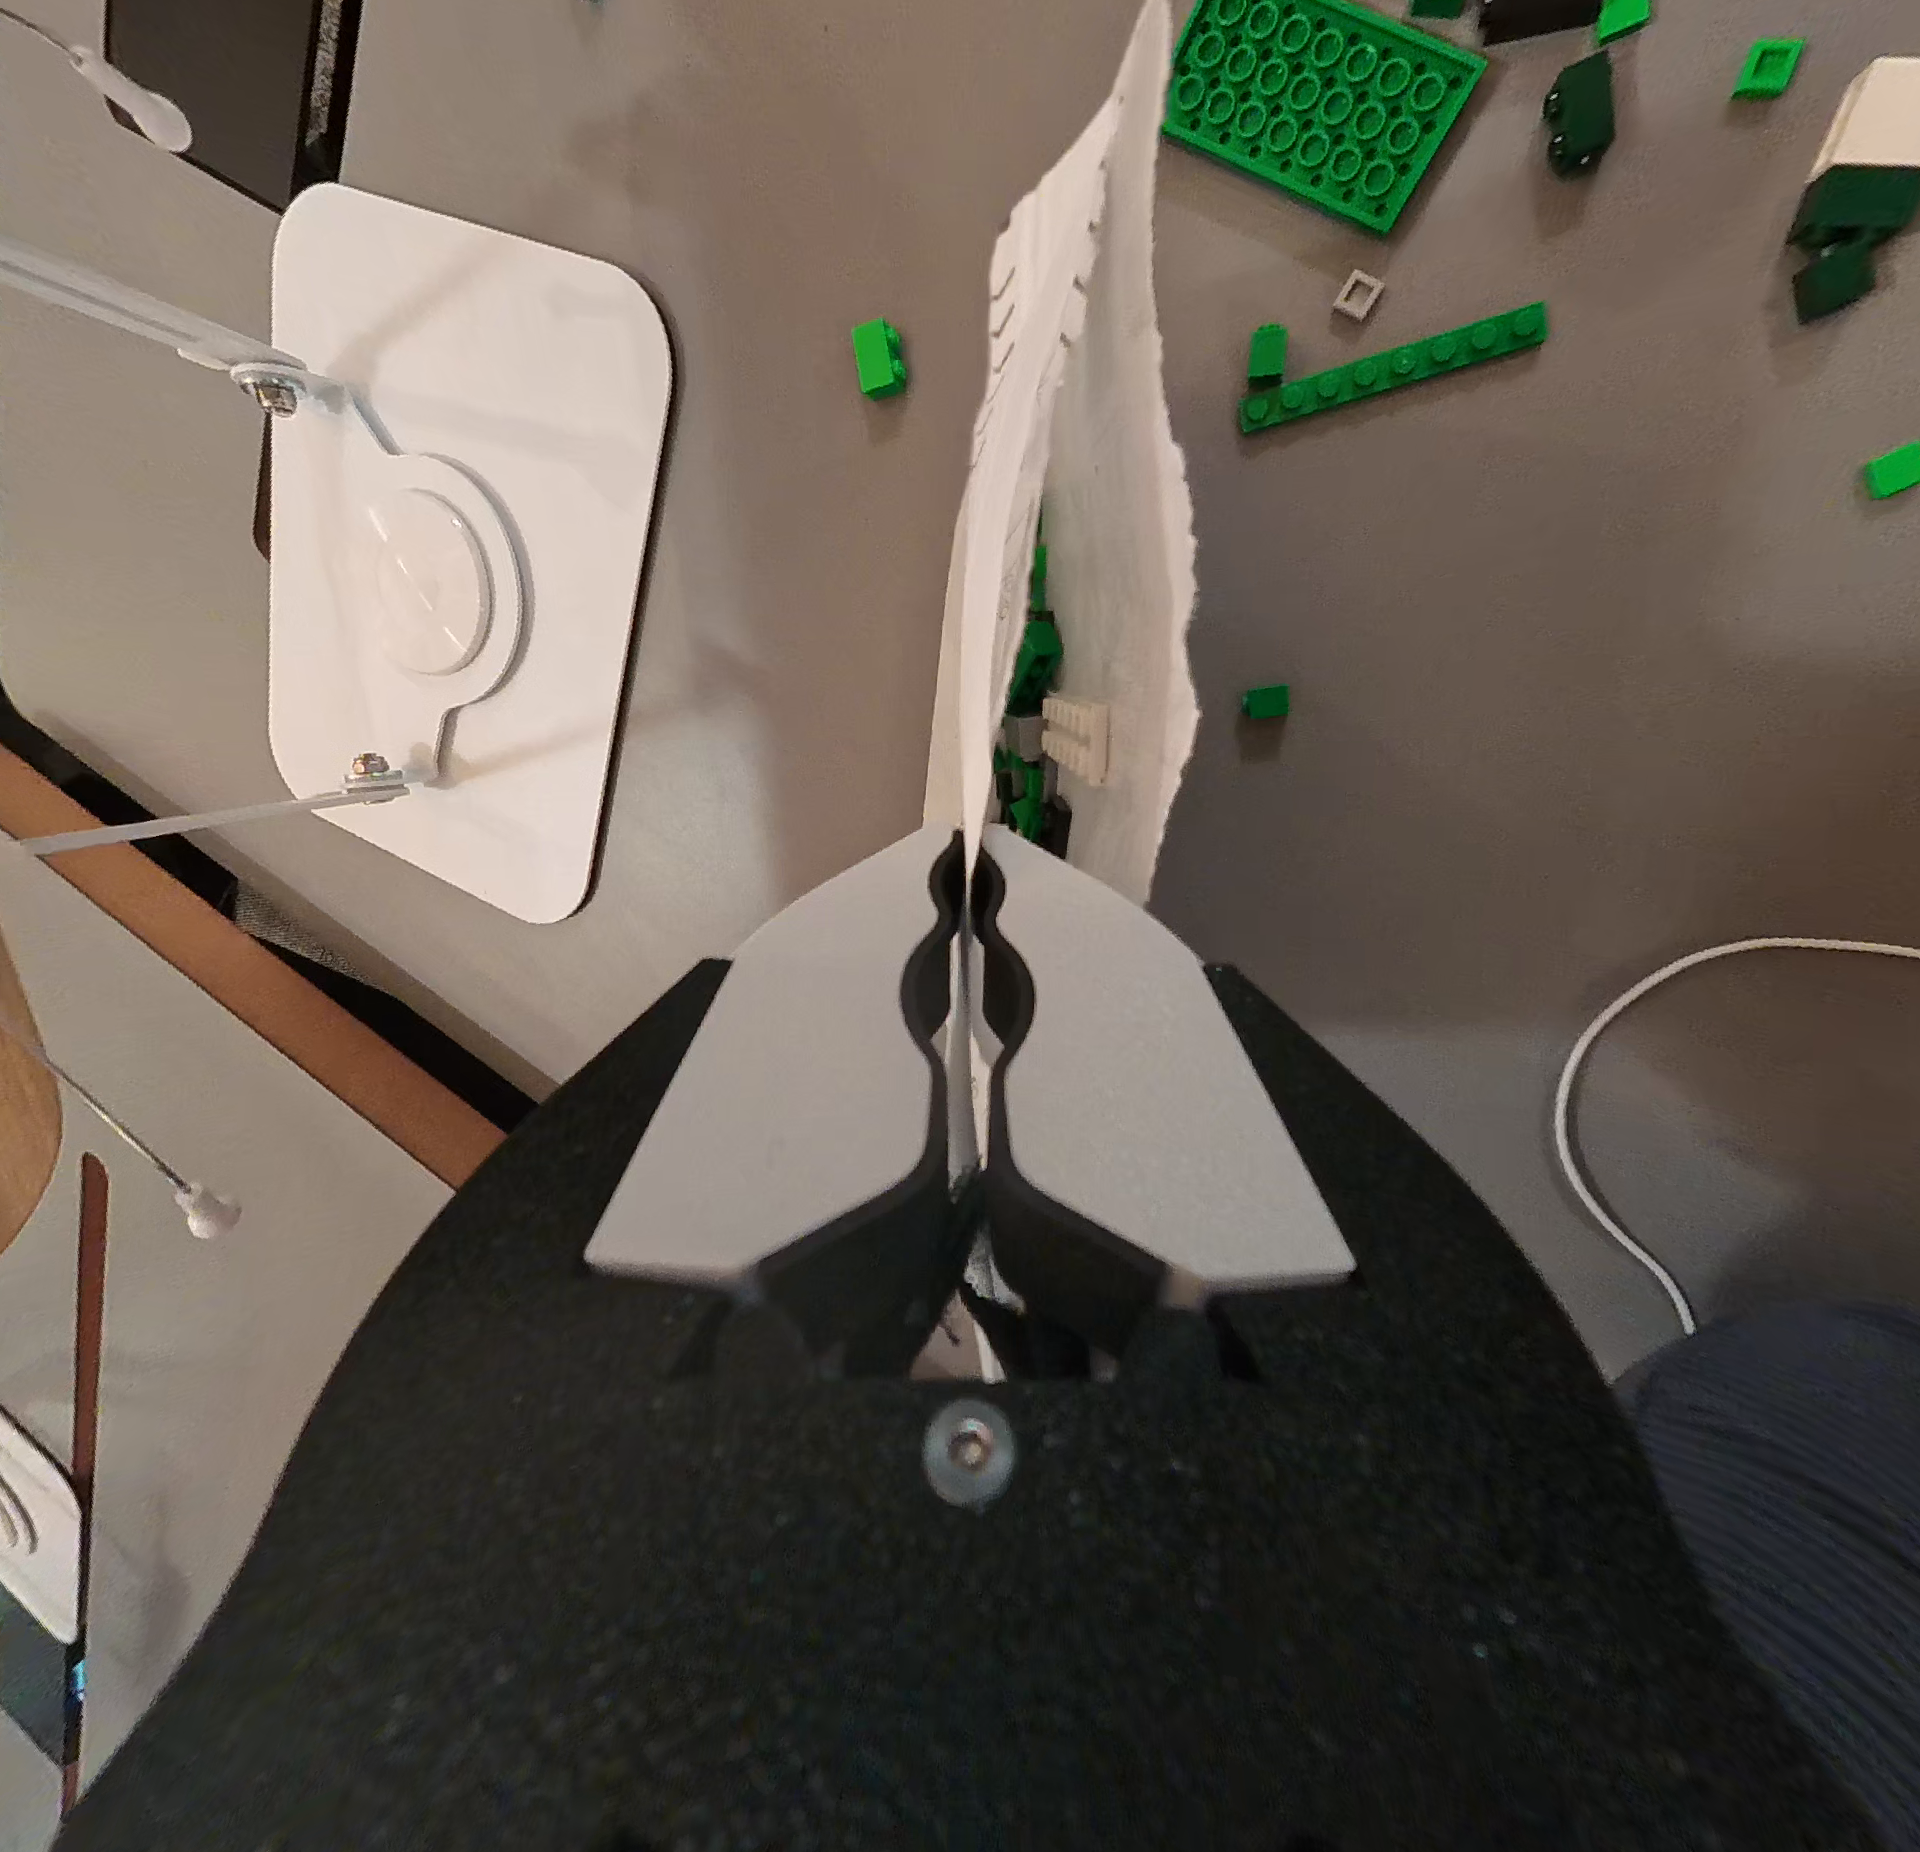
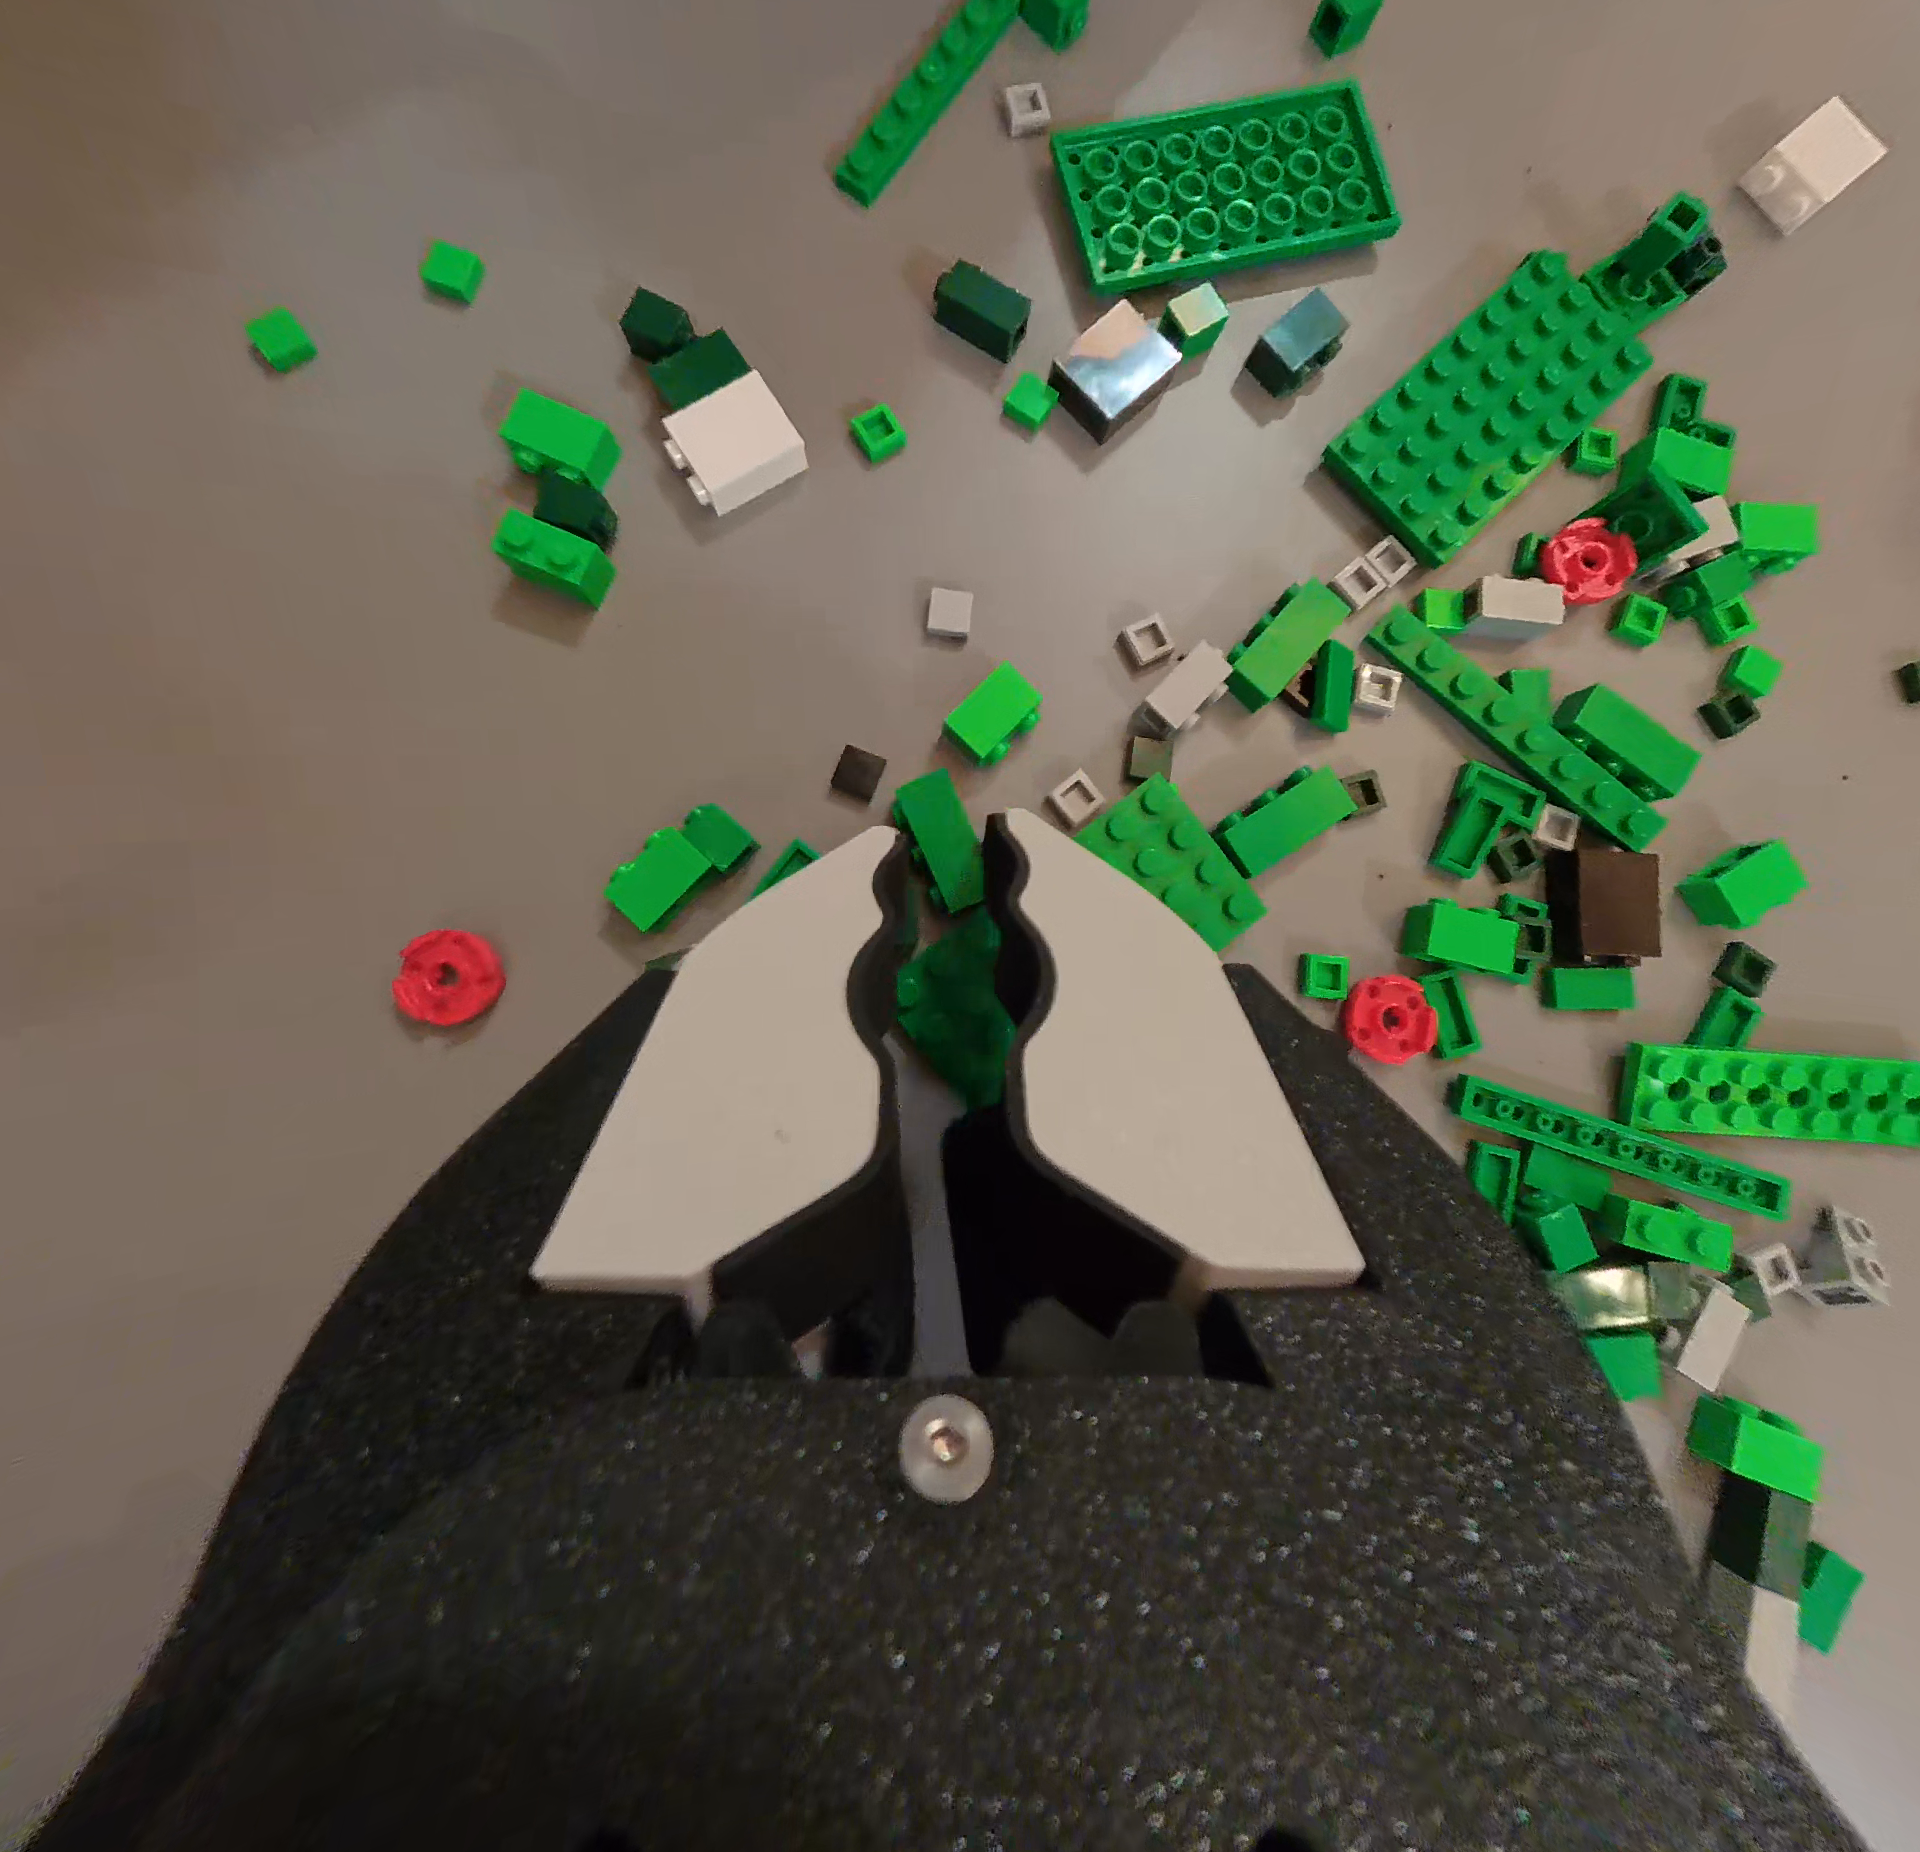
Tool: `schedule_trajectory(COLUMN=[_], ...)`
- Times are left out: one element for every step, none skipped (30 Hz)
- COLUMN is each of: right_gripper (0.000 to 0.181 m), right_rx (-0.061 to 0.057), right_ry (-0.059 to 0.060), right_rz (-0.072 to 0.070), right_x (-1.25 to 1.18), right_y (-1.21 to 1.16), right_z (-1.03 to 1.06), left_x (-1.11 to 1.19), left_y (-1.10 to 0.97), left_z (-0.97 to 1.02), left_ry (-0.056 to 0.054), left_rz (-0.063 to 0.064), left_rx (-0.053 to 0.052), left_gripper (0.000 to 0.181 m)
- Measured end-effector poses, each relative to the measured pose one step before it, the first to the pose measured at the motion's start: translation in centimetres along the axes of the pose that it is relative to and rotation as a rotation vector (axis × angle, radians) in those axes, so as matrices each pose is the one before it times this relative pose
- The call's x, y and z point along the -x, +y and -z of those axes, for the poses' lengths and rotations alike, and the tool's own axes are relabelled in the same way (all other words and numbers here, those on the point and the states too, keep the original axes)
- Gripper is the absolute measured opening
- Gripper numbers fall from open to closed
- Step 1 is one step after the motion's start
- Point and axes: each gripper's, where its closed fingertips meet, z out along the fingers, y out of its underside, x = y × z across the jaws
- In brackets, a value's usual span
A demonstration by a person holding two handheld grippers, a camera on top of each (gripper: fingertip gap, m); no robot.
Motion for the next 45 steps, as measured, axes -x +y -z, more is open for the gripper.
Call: schedule_trajectory(right_gripper=[0.014,0.014,0.014,0.013,0.013,0.013,0.013,0.013,0.013,0.013,0.013,0.013,0.013,0.013,0.013,0.013,0.013,0.013,0.013,0.013,0.013,0.013,0.013,0.014,0.013,0.013,0.013,0.013,0.013,0.013,0.013,0.013,0.013,0.013,0.013,0.013,0.013,0.013,0.013,0.014,0.013,0.014,0.014,0.014,0.014], right_rx=[0.0005,-0.0049,-0.0137,-0.0209,-0.0252,-0.0272,-0.0278,-0.0266,-0.0248,-0.0209,-0.0132,-0.0052,-0.0011,-0.0028,-0.01,-0.0153,-0.0175,-0.018,-0.0187,-0.02,-0.0205,-0.0202,-0.0243,-0.0308,-0.0394,-0.0469,-0.0455,-0.0331,-0.0197,-0.0121,-0.0131,-0.0168,-0.0172,-0.0154,-0.0061,-0.0002,-0.0033,-0.0017,-0.0015,0.0027,0.007,0.0091,0.0119,0.0163,0.0251], right_ry=[0.0139,0.008,0.0104,0.0142,0.018,0.0244,0.0305,0.0319,0.0322,0.0325,0.0313,0.0283,0.0252,0.022,0.0194,0.0145,0.0145,0.0208,0.0189,0.0161,0.0186,0.0177,0.0121,0.0022,-0.0065,-0.0206,-0.0283,-0.0129,-0.0034,-0.0038,0.0035,0.0019,-0.0084,-0.0138,-0.0137,-0.0074,-0.0055,-0.0012,0.0069,0.0132,0.0115,-0.0002,-0.0079,-0.0109,-0.009], right_rz=[0.006,0.004,0.0017,0.002,0.0025,0.0016,-0.0001,-0.0009,0.0001,-0.0007,-0.0051,-0.0077,-0.006,-0.0014,0.0011,0.0032,0.0082,0.0119,0.0156,0.0151,0.0073,-0.0028,-0.0117,-0.0189,-0.0274,-0.0269,-0.0136,0.005,0.0256,0.042,0.0457,0.0385,0.0219,0.0072,0.0022,0.0035,0.0089,0.0135,0.018,0.0196,0.0198,0.0171,0.0128,0.0137,0.018], right_x=[-0.15,-0.065,-0.11,-0.164,-0.238,-0.348,-0.446,-0.477,-0.463,-0.447,-0.448,-0.449,-0.411,-0.352,-0.292,-0.166,-0.11,-0.138,-0.081,-0.02,-0.053,-0.075,0.016,0.198,0.387,0.694,0.918,0.802,0.732,0.736,0.585,0.527,0.563,0.514,0.401,0.234,0.173,0.09,-0.039,-0.158,-0.154,-0.008,0.088,0.133,0.103], right_y=[0.003,-0.039,-0.129,-0.201,-0.273,-0.35,-0.396,-0.41,-0.39,-0.322,-0.187,-0.04,0.037,0.016,-0.1,-0.245,-0.335,-0.407,-0.417,-0.43,-0.41,-0.395,-0.483,-0.678,-0.961,-1.235,-1.328,-1.229,-1.079,-0.979,-0.957,-0.943,-0.901,-0.837,-0.636,-0.484,-0.455,-0.384,-0.362,-0.297,-0.231,-0.186,-0.106,0.02,0.195], right_z=[0.049,0.123,0.235,0.315,0.388,0.396,0.381,0.327,0.253,0.175,0.111,0.063,0.041,0.053,0.064,0.073,0.082,0.099,0.089,0.059,0.009,-0.053,-0.116,-0.194,-0.284,-0.39,-0.554,-0.707,-0.796,-0.823,-0.808,-0.764,-0.707,-0.683,-0.689,-0.702,-0.692,-0.687,-0.652,-0.613,-0.558,-0.504,-0.456,-0.391,-0.335], left_x=[0.004,-0.009,-0.011,0.004,-0.008,-0.012,0.025,0.04,0.054,0.07,0.084,0.1,0.062,0.054,0.077,0.018,-0.029,-0.039,-0.081,-0.124,-0.152,-0.15,-0.115,-0.065,-0.001,0.005,-0.005,-0.02,-0.079,-0.117,-0.132,-0.114,-0.101,-0.053,-0.039,-0.015,-0.003,0.001,-0.058,-0.077,-0.055,-0.092,-0.043,-0.003,-0.016], left_y=[-0.113,-0.117,-0.113,-0.101,-0.104,-0.096,-0.096,-0.086,-0.074,-0.032,-0.019,-0.009,0.024,0.044,0.069,0.052,0.015,-0.06,-0.125,-0.198,-0.25,-0.273,-0.243,-0.137,-0.061,-0.025,-0.021,-0.063,-0.098,-0.097,-0.093,-0.093,-0.082,-0.065,-0.044,-0.013,-0.007,-0.029,-0.062,-0.079,-0.071,-0.052,-0.035,-0.024,-0.038], left_z=[-0.066,-0.03,0.01,0.04,0.057,0.076,0.078,0.082,0.05,0.019,-0.029,-0.077,-0.126,-0.155,-0.164,-0.16,-0.154,-0.125,-0.101,-0.099,-0.098,-0.111,-0.116,-0.085,-0.035,0.006,0.025,0.031,0.006,0.002,-0.013,-0.005,-0.008,-0.009,0.016,0.056,0.074,0.122,0.131,0.133,0.145,0.113,0.099,0.092,0.09], left_ry=[-0.0002,-0.0005,-0.0016,-0.0033,-0.0024,-0.0018,-0.0034,-0.0031,-0.0033,-0.0033,-0.0032,-0.0032,0.0009,0.0019,-0.0005,0.0012,0.003,0.0029,0.005,0.0091,0.0122,0.0138,0.012,0.008,0.0027,-0.0003,-0.001,0.0007,0.0042,0.0047,0.0042,0.002,0.001,-0.0007,-0.0001,-0.0004,-0.0007,-0.0012,0.0021,0.0035,0.0012,0.0019,-0.0009,-0.0033,-0.0032], left_rz=[-0.0032,-0.0041,-0.0039,-0.0044,-0.0044,-0.004,-0.0033,-0.0018,-0.0015,-0.002,-0.0036,-0.0034,0.0016,0.0047,0.003,0.0016,0.0008,0.0005,0.0035,0.0083,0.0087,0.0055,0.0014,-0.0004,-0.0017,-0.0039,-0.0042,-0.0017,0.0,-0.0027,-0.0059,-0.007,-0.0084,-0.0093,-0.0053,0.0002,0.0007,-0.0015,-0.0009,-0.0002,-0.0023,-0.0036,-0.0045,-0.0044,-0.0044], left_rx=[-0.0012,-0.0031,-0.0031,-0.0033,-0.005,-0.0065,-0.0071,-0.0068,-0.0057,-0.004,-0.0018,-0.0008,0.0014,0.0054,0.008,0.0083,0.0063,0.0031,-0.0003,-0.0045,-0.0084,-0.0102,-0.0097,-0.005,-0.0021,-0.0019,-0.0023,-0.0041,-0.0044,-0.0032,-0.0017,-0.0006,-0.0002,-0.0015,-0.0017,-0.0008,-0.0021,-0.0051,-0.0075,-0.0085,-0.0076,-0.0057,-0.0037,-0.0019,-0.0025], left_gripper=[0.0,0.0,0.0,0.0,0.0,0.0,0.0,0.0,0.0,0.0,0.0,0.0,0.0,0.0,0.0,0.0,0.0,0.0,0.0,0.0,0.0,0.0,0.0,0.0,0.0,0.0,0.0,0.0,0.0,0.0,0.0,0.0,0.0,0.0,0.0,0.0,0.0,0.0,0.0,0.0,0.0,0.0,0.0,0.0,0.0])
